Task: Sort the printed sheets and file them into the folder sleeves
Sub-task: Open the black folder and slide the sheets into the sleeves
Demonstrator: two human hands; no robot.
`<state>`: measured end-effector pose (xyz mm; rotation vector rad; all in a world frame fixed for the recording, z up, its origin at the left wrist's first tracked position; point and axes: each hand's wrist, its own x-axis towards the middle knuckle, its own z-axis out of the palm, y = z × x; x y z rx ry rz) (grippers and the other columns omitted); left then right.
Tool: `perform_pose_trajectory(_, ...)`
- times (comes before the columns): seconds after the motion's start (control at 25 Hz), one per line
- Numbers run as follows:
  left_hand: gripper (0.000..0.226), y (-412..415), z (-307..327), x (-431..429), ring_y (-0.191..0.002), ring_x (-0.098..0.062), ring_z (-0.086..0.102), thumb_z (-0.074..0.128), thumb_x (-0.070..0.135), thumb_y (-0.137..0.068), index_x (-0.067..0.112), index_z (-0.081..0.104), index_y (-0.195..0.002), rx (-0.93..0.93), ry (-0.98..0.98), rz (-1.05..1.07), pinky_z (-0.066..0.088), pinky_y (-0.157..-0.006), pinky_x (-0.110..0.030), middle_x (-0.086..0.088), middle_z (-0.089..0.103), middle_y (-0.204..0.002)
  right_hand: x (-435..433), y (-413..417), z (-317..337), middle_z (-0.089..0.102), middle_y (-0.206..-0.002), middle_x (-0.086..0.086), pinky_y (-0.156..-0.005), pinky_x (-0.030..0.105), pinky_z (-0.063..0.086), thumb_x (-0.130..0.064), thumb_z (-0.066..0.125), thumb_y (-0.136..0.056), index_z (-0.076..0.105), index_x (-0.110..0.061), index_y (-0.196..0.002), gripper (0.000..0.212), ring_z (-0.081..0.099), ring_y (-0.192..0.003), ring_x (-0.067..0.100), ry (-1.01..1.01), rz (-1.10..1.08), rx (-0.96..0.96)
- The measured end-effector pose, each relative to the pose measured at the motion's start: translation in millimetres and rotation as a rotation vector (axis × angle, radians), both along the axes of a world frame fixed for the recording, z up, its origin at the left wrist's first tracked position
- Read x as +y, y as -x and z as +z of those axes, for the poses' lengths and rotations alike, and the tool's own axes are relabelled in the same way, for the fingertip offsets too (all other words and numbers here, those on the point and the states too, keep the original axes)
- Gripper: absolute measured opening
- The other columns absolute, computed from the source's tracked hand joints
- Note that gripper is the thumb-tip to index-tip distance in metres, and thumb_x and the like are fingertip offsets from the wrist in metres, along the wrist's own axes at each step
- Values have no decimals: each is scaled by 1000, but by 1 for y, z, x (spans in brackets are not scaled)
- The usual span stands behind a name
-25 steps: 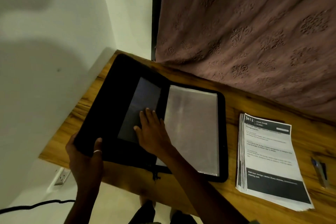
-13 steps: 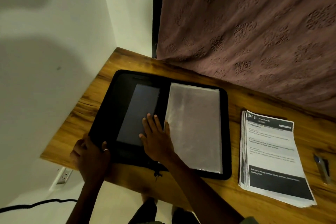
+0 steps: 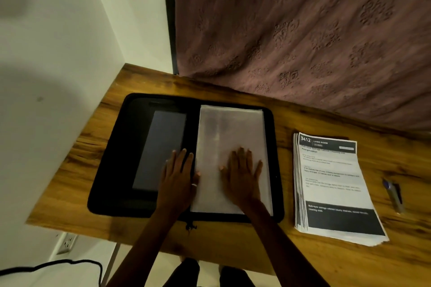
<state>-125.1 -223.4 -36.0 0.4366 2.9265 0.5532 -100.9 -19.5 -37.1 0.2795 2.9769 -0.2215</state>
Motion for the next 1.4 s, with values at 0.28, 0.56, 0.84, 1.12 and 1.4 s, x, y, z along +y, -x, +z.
perform_pose_trajectory(0.28,68,-13,-17,6,-154,-31,8,29,56,-101,17,26,-157,35,127,-51,13,-123,-52,-10,17,-166,12,-30,-4,-1,-165,3,-117,64,1,-63,11,-100,7,-25,-157,69,-8,-151,29,-4,-53,19)
perform_pose_trajectory(0.56,65,-10,-17,-8,-153,-30,14,26,55,-102,17,33,-154,87,156,-163,15,-122,-54,-9,24,-164,0,-48,-5,3,-165,5,-116,63,-4,-60,17,-100,14,-23,-157,68,-5,-151,29,28,-132,18)
perform_pose_trajectory(0.84,77,-79,0,5,-147,-47,15,65,45,-85,7,39,-147,-84,7,480,24,-113,-66,-25,22,-157,87,57,21,30,-157,15,-115,65,12,-46,29,-96,40,-12,-146,62,18,-148,34,-6,-185,171)
perform_pose_trajectory(1.12,91,-103,17,24,-148,-42,2,74,39,-85,9,25,-155,-341,-185,697,19,-116,-62,-19,4,-162,126,132,11,15,-162,8,-115,65,9,-54,38,-97,19,-21,-155,69,12,-149,30,-24,10,-75)
perform_pose_trajectory(1.4,92,-79,12,24,-151,-42,-2,64,52,-89,3,23,-156,-231,-211,618,7,-120,-54,-24,5,-164,128,115,21,34,-150,19,-107,58,30,-61,42,-92,33,-13,-147,74,33,-135,42,-112,-4,-46)
